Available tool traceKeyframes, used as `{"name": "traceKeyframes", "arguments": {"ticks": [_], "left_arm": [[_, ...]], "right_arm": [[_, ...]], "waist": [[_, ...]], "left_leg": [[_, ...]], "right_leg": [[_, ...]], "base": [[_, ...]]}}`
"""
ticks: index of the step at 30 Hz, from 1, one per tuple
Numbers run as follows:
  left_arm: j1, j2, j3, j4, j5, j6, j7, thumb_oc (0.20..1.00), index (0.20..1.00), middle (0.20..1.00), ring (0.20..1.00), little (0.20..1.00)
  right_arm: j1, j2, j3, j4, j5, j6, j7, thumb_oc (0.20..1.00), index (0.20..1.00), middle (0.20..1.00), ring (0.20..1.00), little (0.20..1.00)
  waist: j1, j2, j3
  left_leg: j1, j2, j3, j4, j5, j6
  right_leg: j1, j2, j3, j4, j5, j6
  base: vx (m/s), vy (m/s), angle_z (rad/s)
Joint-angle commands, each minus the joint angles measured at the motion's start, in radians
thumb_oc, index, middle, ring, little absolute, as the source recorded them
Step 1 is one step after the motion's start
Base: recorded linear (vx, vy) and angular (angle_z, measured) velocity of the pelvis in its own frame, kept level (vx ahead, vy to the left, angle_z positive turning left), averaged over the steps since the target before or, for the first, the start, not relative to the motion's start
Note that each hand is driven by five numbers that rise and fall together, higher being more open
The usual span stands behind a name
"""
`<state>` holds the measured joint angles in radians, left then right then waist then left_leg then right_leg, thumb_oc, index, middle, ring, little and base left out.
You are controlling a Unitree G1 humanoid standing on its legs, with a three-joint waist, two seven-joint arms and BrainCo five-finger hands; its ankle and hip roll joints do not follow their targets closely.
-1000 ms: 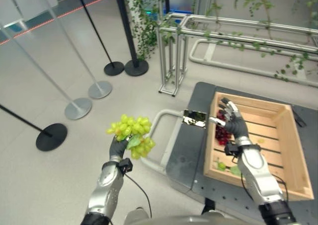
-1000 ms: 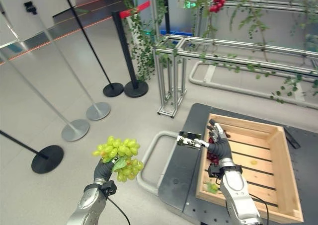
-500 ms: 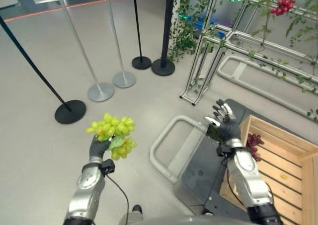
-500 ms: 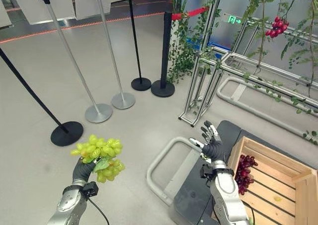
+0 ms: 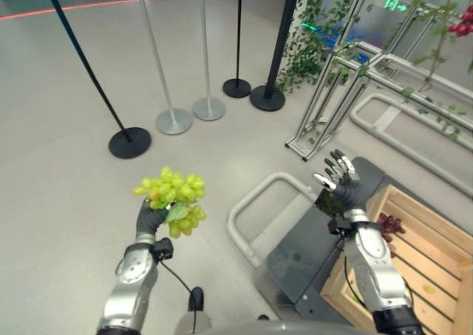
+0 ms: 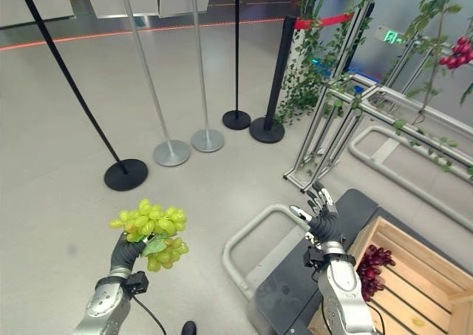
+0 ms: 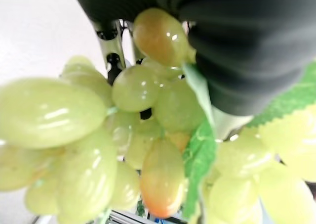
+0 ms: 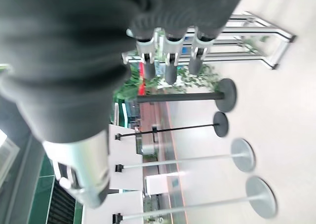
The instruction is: Pick up the fruits from the basket on one side to the basket on the other side
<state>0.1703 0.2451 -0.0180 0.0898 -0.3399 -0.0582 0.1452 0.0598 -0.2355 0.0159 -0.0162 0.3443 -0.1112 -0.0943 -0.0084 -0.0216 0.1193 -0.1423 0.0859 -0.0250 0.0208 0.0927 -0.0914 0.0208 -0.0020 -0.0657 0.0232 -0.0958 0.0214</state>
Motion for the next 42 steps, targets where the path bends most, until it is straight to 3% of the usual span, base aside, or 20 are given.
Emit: {"name": "traceKeyframes", "arguments": {"ticks": [1,6,8,11,13,17,19,22,24,26,30,33,34,35,36,37,39,40,41,42], "left_arm": [[-0.042,0.044,0.045,-0.111,-0.034,-0.082,-0.026,0.2,0.2,0.2,0.2,0.2],[-0.014,0.033,0.067,-0.112,-0.045,-0.08,-0.049,0.2,0.2,0.2,0.2,0.2],[-0.019,0.035,0.081,-0.112,-0.049,-0.082,-0.053,0.2,0.2,0.2,0.2,0.2],[0.005,0.029,0.09,-0.112,-0.052,-0.085,-0.059,0.2,0.2,0.2,0.2,0.2],[0.008,0.026,0.1,-0.122,-0.06,-0.087,-0.056,0.2,0.2,0.2,0.2,0.2],[0.016,0.011,0.113,-0.121,-0.074,-0.089,-0.037,0.2,0.2,0.2,0.2,0.2],[0.007,0.013,0.115,-0.113,-0.07,-0.091,-0.02,0.2,0.2,0.2,0.2,0.2],[0.001,0.022,0.102,-0.102,-0.071,-0.086,-0.025,0.2,0.2,0.2,0.2,0.2],[-0.004,0.032,0.087,-0.104,-0.061,-0.086,-0.031,0.2,0.2,0.2,0.2,0.2],[-0.028,0.059,0.078,-0.112,-0.041,-0.084,-0.028,0.2,0.2,0.2,0.2,0.2],[-0.059,0.095,0.075,-0.122,-0.018,-0.084,-0.01,0.2,0.2,0.2,0.2,0.2],[-0.063,0.098,0.074,-0.128,-0.003,-0.086,0.005,0.2,0.2,0.2,0.2,0.2],[-0.079,0.11,0.055,-0.133,0.003,-0.091,0.017,0.2,0.2,0.2,0.2,0.2],[-0.081,0.11,0.055,-0.133,0.003,-0.091,0.017,0.2,0.2,0.2,0.2,0.2],[-0.095,0.11,0.037,-0.127,-0.002,-0.093,0.017,0.2,0.2,0.2,0.2,0.2],[-0.104,0.111,0.036,-0.143,0.002,-0.1,0.015,0.2,0.2,0.2,0.2,0.2],[-0.103,0.113,0.042,-0.156,0.005,-0.101,0.016,0.2,0.2,0.2,0.2,0.2],[-0.126,0.118,0.03,-0.149,-0.003,-0.105,0.019,0.2,0.2,0.2,0.2,0.2],[-0.127,0.119,0.03,-0.149,-0.003,-0.105,0.019,0.2,0.2,0.2,0.2,0.2],[-0.139,0.117,0.02,-0.143,-0.006,-0.106,0.015,0.2,0.2,0.2,0.2,0.2]], "right_arm": [[-0.011,-0.017,-0.022,-0.075,0.015,-0.049,0.026,1.0,1.0,1.0,1.0,1.0],[0.006,-0.027,-0.045,-0.063,0.017,-0.051,0.032,1.0,1.0,1.0,1.0,1.0],[-0.003,-0.036,-0.059,-0.059,0.017,-0.055,0.029,1.0,1.0,1.0,1.0,1.0],[-0.003,-0.048,-0.05,-0.059,0.012,-0.048,0.051,1.0,1.0,1.0,1.0,1.0],[-0.015,-0.054,-0.048,-0.064,0.013,-0.05,0.063,1.0,1.0,1.0,1.0,1.0],[-0.022,-0.062,-0.055,-0.068,0.022,-0.058,0.051,1.0,1.0,1.0,1.0,1.0],[-0.024,-0.059,-0.065,-0.069,0.028,-0.07,0.027,1.0,1.0,1.0,1.0,1.0],[0.0,-0.054,-0.081,-0.076,0.013,-0.07,0.004,1.0,1.0,1.0,1.0,1.0],[0.008,-0.044,-0.082,-0.073,0.009,-0.064,0.0,1.0,1.0,1.0,1.0,1.0],[0.005,-0.034,-0.086,-0.056,-0.002,-0.06,-0.011,1.0,1.0,1.0,1.0,1.0],[-0.014,-0.003,-0.063,-0.048,-0.009,-0.054,-0.01,1.0,1.0,1.0,1.0,1.0],[-0.024,0.001,-0.042,-0.048,-0.015,-0.051,-0.01,1.0,1.0,1.0,1.0,1.0],[-0.037,0.001,-0.026,-0.052,-0.023,-0.059,-0.017,1.0,1.0,1.0,1.0,1.0],[-0.039,0.001,-0.027,-0.051,-0.023,-0.059,-0.018,1.0,1.0,1.0,1.0,1.0],[-0.055,-0.005,-0.024,-0.042,-0.026,-0.059,-0.027,1.0,1.0,1.0,1.0,1.0],[-0.069,-0.019,-0.013,-0.045,-0.028,-0.06,-0.029,1.0,1.0,1.0,1.0,1.0],[-0.08,-0.021,-0.009,-0.041,-0.026,-0.06,-0.028,1.0,1.0,1.0,1.0,1.0],[-0.089,-0.022,-0.017,-0.04,-0.022,-0.065,-0.03,1.0,1.0,1.0,1.0,1.0],[-0.09,-0.021,-0.017,-0.04,-0.022,-0.065,-0.03,1.0,1.0,1.0,1.0,1.0],[-0.094,-0.025,-0.018,-0.031,-0.018,-0.071,-0.029,1.0,1.0,1.0,1.0,1.0]], "waist": [[0.009,-0.025,-0.013],[0.012,-0.004,0.038],[0.002,-0.006,0.059],[0.0,-0.008,0.054],[-0.005,-0.01,0.049],[-0.012,0.008,0.032],[-0.02,0.018,0.032],[-0.026,0.034,0.017],[-0.008,0.035,0.002],[0.002,0.015,-0.004],[0.019,-0.024,0.002],[0.021,-0.025,0.007],[-0.006,0.004,0.032],[-0.004,0.006,0.03],[-0.029,0.028,0.038],[-0.024,0.04,0.051],[-0.02,0.039,0.064],[-0.038,0.035,0.072],[-0.039,0.036,0.072],[-0.055,0.033,0.073]], "left_leg": [[-0.063,-0.108,0.021,0.003,-0.022,0.082],[-0.137,-0.099,0.01,0.044,0.021,0.05],[-0.154,-0.075,0.047,0.113,-0.009,0.052],[-0.097,-0.056,0.012,0.134,-0.075,0.044],[-0.062,-0.01,0.003,0.15,-0.104,0.03],[-0.001,0.157,0.04,0.108,-0.07,-0.017],[0.006,0.243,0.14,0.12,-0.051,-0.042],[0.031,0.272,0.29,0.129,-0.073,-0.068],[0.046,0.218,0.26,0.034,-0.058,-0.067],[0.032,0.182,0.233,0.034,-0.071,-0.049],[0.029,0.074,0.183,0.002,-0.106,0.024],[0.052,0.017,0.154,-0.028,-0.115,0.057],[0.078,-0.021,0.069,-0.059,-0.107,0.085],[0.073,-0.018,0.07,-0.06,-0.103,0.084],[0.085,-0.013,0.037,-0.067,-0.098,0.084],[0.098,-0.031,-0.018,-0.066,-0.096,0.083],[0.104,-0.029,-0.039,-0.066,-0.103,0.078],[0.103,-0.04,-0.101,-0.073,-0.1,0.071],[0.1,-0.04,-0.102,-0.072,-0.096,0.071],[0.096,-0.053,-0.138,-0.068,-0.095,0.07]], "right_leg": [[0.056,-0.003,0.011,-0.078,-0.045,0.042],[0.061,0.002,-0.034,-0.103,-0.031,0.024],[0.035,-0.02,-0.07,-0.085,-0.018,0.023],[0.022,-0.055,-0.104,-0.072,0.0,0.038],[0.013,-0.083,-0.133,-0.063,0.005,0.046],[0.015,-0.129,-0.209,-0.046,-0.001,0.068],[0.034,-0.165,-0.278,-0.029,-0.004,0.083],[0.068,-0.207,-0.375,-0.02,0.007,0.102],[0.071,-0.248,-0.41,-0.011,0.035,0.13],[0.075,-0.298,-0.443,0.03,0.059,0.154],[0.014,-0.391,-0.42,0.211,0.121,0.176],[-0.007,-0.439,-0.389,0.31,0.199,0.177],[-0.084,-0.361,-0.204,0.437,0.217,0.15],[-0.091,-0.358,-0.204,0.439,0.219,0.147],[-0.174,-0.246,-0.1,0.451,0.138,0.117],[-0.208,-0.201,-0.055,0.421,0.083,0.105],[-0.212,-0.214,-0.075,0.386,0.061,0.103],[-0.22,-0.131,-0.009,0.28,-0.011,0.105],[-0.219,-0.131,-0.011,0.273,-0.004,0.105],[-0.225,-0.084,0.077,0.234,-0.011,0.108]], "base": [[-0.19,-0.023,-0.01],[-0.18,0.003,0.14],[-0.23,0.082,0.45],[-0.07,0.102,0.48],[-0.09,0.152,0.32],[-0.05,0.239,0.31],[-0.09,0.284,0.41],[-0.06,0.283,0.98],[0.02,0.372,1.38],[0.11,0.3,1.32],[0.11,0.311,1.1],[0.15,0.26,0.73],[0.23,0.297,0.64],[0.22,0.254,1.51],[0.18,0.137,2.04],[0.19,0.14,2.01],[0.15,-0.081,1.05],[0.11,-0.157,0.91],[0.13,-0.133,1.2],[0.11,-0.067,1.39]]}}
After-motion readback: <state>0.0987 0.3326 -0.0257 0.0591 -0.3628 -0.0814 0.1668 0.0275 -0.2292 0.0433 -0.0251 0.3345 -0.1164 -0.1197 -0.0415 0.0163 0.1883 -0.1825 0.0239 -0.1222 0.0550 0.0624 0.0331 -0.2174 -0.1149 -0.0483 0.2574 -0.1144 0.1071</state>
